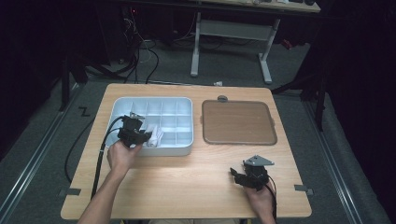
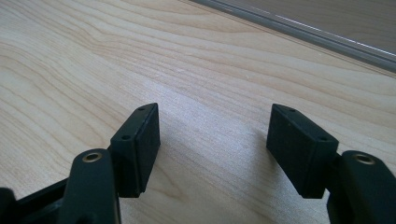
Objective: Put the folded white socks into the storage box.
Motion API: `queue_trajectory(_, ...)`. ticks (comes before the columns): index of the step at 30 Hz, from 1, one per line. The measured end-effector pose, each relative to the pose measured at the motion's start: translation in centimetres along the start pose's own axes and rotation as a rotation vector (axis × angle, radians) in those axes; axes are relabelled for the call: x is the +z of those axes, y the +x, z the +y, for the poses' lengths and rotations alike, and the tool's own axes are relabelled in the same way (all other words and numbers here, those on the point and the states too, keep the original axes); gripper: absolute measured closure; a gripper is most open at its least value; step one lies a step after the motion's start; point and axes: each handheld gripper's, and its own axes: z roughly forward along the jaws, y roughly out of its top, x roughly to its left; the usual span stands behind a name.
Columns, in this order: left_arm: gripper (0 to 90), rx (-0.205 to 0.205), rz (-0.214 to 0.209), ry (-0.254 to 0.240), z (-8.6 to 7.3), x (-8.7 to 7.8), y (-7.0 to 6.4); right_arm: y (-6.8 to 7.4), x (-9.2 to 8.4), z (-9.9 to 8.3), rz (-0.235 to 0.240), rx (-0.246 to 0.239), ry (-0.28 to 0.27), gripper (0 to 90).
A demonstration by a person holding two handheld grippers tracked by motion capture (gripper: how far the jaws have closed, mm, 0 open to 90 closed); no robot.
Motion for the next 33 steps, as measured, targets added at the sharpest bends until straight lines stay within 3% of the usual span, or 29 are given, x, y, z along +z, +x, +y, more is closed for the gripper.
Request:
queue_trajectory(11,75.5,0.022,0.010,0.021,-0.50,0.14,-0.04,0.01,0.00,0.00,-0.001,0.000,0.000,35.2)
queue_trajectory(33,75.9,0.004,0.005,0.058,-0.89,0.47,0.43,0.03,0.00,0.00,-0.001,0.001,0.000,35.2)
